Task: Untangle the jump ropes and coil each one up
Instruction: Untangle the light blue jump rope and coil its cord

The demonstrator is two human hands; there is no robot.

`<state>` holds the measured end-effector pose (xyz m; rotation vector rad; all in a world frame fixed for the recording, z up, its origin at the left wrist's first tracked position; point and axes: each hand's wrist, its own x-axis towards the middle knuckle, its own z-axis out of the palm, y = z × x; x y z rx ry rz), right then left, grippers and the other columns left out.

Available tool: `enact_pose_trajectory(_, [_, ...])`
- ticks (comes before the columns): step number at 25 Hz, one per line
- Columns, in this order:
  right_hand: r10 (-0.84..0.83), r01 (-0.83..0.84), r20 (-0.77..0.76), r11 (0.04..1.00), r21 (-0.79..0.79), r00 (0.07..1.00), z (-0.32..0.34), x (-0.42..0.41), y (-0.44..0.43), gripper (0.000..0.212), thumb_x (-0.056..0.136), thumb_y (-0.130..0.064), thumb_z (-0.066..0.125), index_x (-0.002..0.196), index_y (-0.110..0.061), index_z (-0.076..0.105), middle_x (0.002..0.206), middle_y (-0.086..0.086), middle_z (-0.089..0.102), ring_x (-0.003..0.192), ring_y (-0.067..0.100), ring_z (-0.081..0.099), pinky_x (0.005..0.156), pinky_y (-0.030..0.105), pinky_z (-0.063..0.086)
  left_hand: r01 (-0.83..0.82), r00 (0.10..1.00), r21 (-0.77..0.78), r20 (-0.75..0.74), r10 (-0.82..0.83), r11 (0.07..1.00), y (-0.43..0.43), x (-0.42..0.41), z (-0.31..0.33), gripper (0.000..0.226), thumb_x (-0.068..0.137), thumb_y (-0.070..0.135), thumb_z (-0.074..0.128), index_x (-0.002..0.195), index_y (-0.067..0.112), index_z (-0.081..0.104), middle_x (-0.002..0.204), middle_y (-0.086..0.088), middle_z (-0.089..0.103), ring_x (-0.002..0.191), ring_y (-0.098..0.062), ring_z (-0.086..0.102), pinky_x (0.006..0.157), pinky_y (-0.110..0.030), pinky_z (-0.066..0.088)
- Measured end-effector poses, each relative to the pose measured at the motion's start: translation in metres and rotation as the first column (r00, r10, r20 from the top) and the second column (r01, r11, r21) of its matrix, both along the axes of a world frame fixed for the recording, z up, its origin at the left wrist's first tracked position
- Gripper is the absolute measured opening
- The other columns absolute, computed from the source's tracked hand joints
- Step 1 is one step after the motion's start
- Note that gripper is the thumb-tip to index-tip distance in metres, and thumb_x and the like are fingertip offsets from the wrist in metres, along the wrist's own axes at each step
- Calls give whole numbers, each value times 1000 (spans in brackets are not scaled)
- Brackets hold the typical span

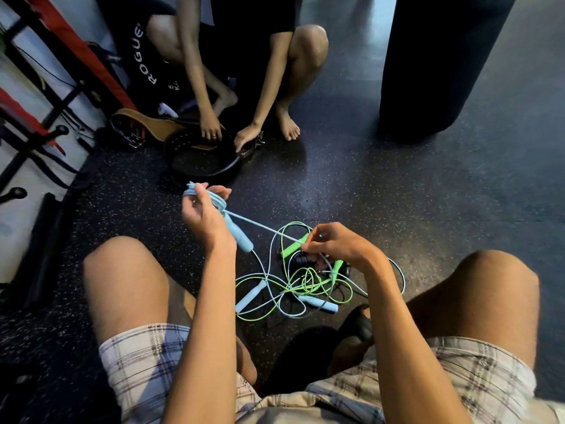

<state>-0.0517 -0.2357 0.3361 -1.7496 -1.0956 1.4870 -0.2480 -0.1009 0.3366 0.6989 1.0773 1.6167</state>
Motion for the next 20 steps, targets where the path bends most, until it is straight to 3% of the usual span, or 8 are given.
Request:
enact_pose_trajectory(2, [57,-59,30,997,49,998,2,-2,2,13,89,-12,71,88,-2,64,72,15,62,58,20,55,53,26,48,-13,981,62,-195,25,998,-1,-3,-7,16,101,16,47,97,1,52,71,-12,67,60,-21,67,67,-32,56])
enact_pose_trajectory(4, [89,-89,9,992,90,996,8,-4,2,15,92,-13,68,90,2,64,71,13,61,65,24,53,55,25,45,79,920,100,-391,-34,992,-4,-1,-12,13,101,13,47,92,4,52,69,-11,66,57,-19,66,63,-29,56])
enact_pose_trajectory(6, [90,-82,-49,984,157,995,18,-5,2,19,96,-15,62,91,3,62,73,12,59,68,24,51,56,23,44,241,829,29,-525,-191,970,-6,0,-15,17,101,11,47,90,1,54,66,-10,66,53,-16,65,60,-25,55])
enact_pose_trajectory(8, [72,-49,-90,970,237,993,27,-4,2,21,100,-17,56,88,-1,62,74,10,58,68,23,49,57,22,42,435,682,-124,-601,-416,892,-10,2,-12,24,101,14,49,93,-7,58,65,-11,68,51,-16,65,59,-25,55])
enact_pose_trajectory(11, [-24,63,-125,945,321,992,34,-3,4,26,103,-22,49,84,-9,61,72,6,55,68,22,48,64,28,39,694,445,-344,-485,-752,632,-23,8,3,29,102,15,48,96,-10,61,64,-14,65,49,-17,63,53,-25,52])
enact_pose_trajectory(14, [-193,244,-170,894,376,967,35,-1,7,30,105,-21,45,79,-11,57,65,2,48,59,13,44,59,23,39,843,270,-382,-305,-913,377,-36,15,14,36,103,23,43,89,-5,61,52,-11,51,42,-20,47,49,-29,41])
enact_pose_trajectory(17, [-314,365,-188,838,406,931,30,5,10,32,104,-20,47,75,-12,58,58,2,41,53,11,35,53,24,33,893,221,-364,-157,-962,265,-39,17,22,45,102,35,44,73,3,57,42,-1,30,38,-15,26,48,-29,25])
enact_pose_trajectory(20, [-382,424,-184,806,413,906,22,8,11,31,102,-20,51,74,-11,61,55,-1,44,51,10,37,53,28,33,939,191,-286,-34,-981,193,-42,20,32,49,99,40,46,65,6,54,39,3,24,36,-13,19,50,-31,15])
